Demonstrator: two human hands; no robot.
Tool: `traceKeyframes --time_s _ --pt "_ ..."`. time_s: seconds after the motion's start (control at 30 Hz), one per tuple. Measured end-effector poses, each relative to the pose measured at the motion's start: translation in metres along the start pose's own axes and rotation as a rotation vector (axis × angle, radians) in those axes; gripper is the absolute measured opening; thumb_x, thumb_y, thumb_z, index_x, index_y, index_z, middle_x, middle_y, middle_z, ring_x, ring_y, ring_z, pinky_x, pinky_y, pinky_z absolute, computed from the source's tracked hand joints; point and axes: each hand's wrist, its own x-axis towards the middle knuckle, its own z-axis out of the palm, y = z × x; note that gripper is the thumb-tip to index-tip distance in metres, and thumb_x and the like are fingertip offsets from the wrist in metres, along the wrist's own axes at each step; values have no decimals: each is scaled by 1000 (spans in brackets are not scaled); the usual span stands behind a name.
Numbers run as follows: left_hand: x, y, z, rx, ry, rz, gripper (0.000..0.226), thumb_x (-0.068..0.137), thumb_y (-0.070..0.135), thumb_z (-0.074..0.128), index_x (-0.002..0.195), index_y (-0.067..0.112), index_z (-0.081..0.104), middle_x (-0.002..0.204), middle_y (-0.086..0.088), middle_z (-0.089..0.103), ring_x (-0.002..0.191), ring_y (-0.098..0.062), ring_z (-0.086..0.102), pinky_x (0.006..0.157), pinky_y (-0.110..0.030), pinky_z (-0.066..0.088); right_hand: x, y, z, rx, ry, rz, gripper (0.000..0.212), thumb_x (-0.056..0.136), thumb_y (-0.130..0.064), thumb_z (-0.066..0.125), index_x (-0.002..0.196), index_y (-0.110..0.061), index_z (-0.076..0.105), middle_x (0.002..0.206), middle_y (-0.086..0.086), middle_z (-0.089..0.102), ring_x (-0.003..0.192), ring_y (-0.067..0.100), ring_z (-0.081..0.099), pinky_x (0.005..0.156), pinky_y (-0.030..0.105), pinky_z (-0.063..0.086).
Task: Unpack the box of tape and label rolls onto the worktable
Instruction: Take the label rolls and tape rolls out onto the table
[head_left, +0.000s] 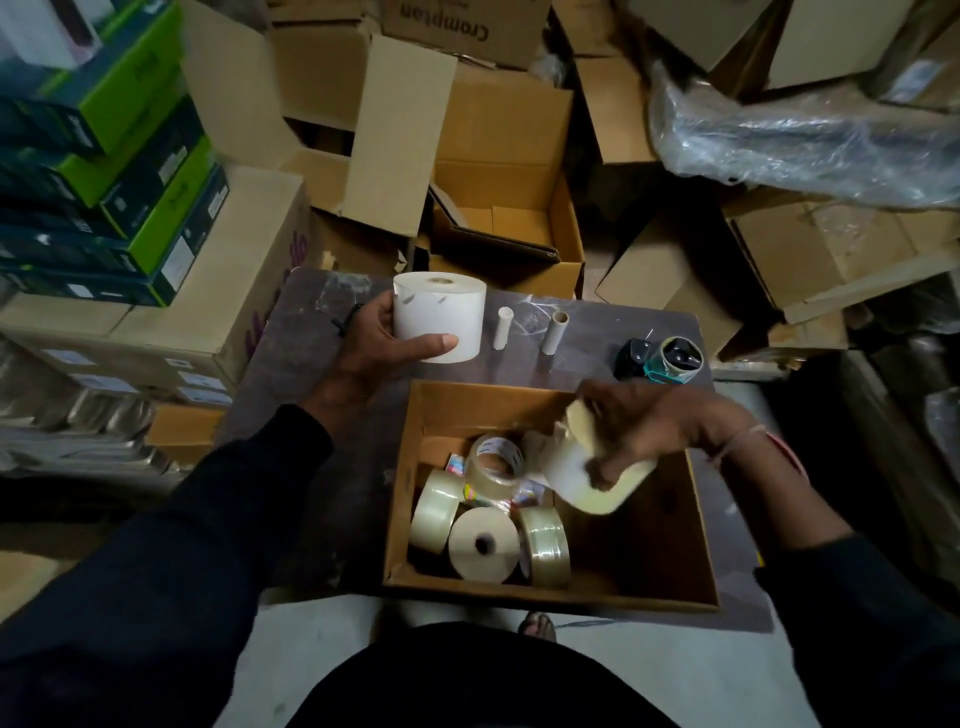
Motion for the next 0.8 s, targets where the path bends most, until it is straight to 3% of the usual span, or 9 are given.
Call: traceKeyframes --time_s 0.13,0.2,0.3,0.37,0.47,0.53,0.57,0.7,0.8 --pt "28 -4 -6 12 24 -19 77 68 8 93 135 9 55 114 5 68 97 -4 69 70 -18 58 9 -14 -45 149 127 -152 75 55 -48 88 118 -38 49 110 -7 66 103 15 64 82 37 56" --pt "40 -11 -8 32 29 -23 77 69 8 93 136 11 54 117 4 67 104 -7 66 72 -18 59 17 -24 -62 228 189 -190 74 55 -48 87 118 -36 50 112 -5 65 103 18 63 82 40 57" --pt "56 -27 -12 82 52 -41 94 57 33 98 137 18 52 128 1 65 116 -16 64 88 -33 61 51 -31 -78 298 299 -172 77 60 -42 89 124 -31 48 111 -3 62 97 18 63 71 34 59" --pt "66 -40 -13 129 68 -71 99 48 44 99 133 23 52 130 2 63 119 -18 63 96 -42 58 79 -33 -83 304 369 -107 88 58 -45 89 131 -29 44 114 -4 60 99 18 63 75 37 62" --pt "75 -61 -9 165 59 -103 85 57 28 100 125 20 50 122 3 60 110 -11 61 89 -26 55 123 -29 -76 246 385 -3 96 51 -51 89 133 -29 44 117 -1 61 102 23 62 86 45 59" --pt "79 -75 -3 194 21 -108 81 60 19 99 122 17 47 117 6 56 101 -1 56 79 -8 47 150 -24 -63 193 361 35 100 44 -54 88 132 -30 45 119 1 61 106 27 61 86 47 58" --pt "81 -85 0 198 3 -115 81 60 16 99 122 16 46 118 5 55 101 -3 55 80 -7 47 163 -20 -55 190 356 48 102 40 -54 88 130 -30 46 121 1 61 108 28 61 84 48 59" --pt "81 -123 10 255 -22 -164 89 54 20 101 124 16 47 126 -3 59 119 -21 57 100 -37 51 207 -17 -23 53 344 137 95 47 -47 91 127 -18 47 124 8 55 110 26 54 82 36 52" --pt "89 -140 21 342 15 -203 100 51 28 102 134 18 46 133 -10 55 126 -27 49 104 -40 46 240 -16 -4 27 352 216 103 55 -44 91 135 -7 39 137 14 46 124 29 49 93 36 47"
